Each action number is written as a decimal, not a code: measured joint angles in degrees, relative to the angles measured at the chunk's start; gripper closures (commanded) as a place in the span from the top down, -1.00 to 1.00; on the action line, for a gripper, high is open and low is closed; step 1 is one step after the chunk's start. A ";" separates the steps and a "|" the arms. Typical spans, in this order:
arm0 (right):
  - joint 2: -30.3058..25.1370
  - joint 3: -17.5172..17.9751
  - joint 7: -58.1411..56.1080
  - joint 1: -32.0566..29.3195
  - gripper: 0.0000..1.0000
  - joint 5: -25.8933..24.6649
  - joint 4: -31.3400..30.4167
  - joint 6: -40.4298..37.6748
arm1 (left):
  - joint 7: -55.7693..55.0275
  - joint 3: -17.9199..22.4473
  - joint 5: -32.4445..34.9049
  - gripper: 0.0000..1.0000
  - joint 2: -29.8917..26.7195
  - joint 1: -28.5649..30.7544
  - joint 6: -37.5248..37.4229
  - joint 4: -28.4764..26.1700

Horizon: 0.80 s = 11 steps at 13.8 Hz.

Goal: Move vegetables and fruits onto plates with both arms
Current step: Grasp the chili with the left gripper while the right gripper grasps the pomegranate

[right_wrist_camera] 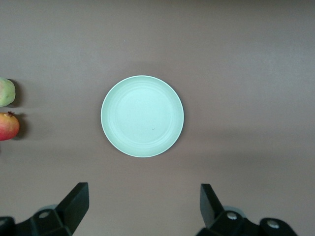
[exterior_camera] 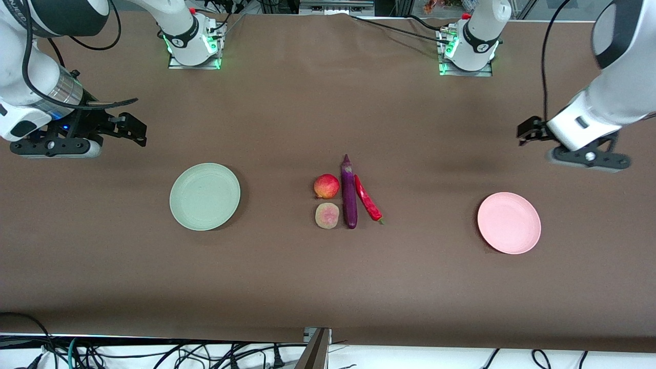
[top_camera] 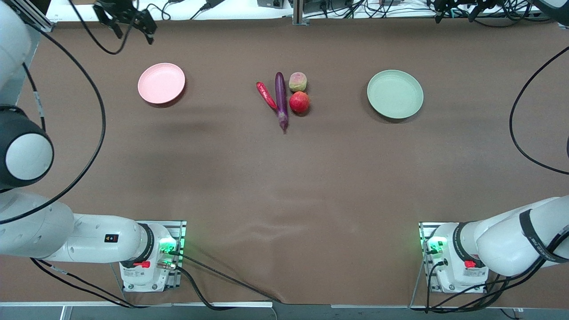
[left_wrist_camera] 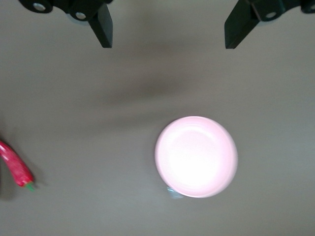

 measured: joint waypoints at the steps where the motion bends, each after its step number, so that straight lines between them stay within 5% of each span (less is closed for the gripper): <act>1: 0.00 0.00 0.00 0.00 1.00 0.00 0.01 0.04 | -0.68 -0.16 -0.55 1.00 2.11 -1.94 0.22 0.14; 6: 1.06 0.39 -0.12 1.17 1.00 0.01 -0.05 0.14 | -22.55 -0.60 -0.87 1.00 18.04 -12.40 3.85 9.38; 11: 8.01 0.50 -0.78 2.93 1.00 -0.26 -0.50 0.49 | -47.46 -0.63 -0.84 1.00 31.74 -18.74 21.16 12.64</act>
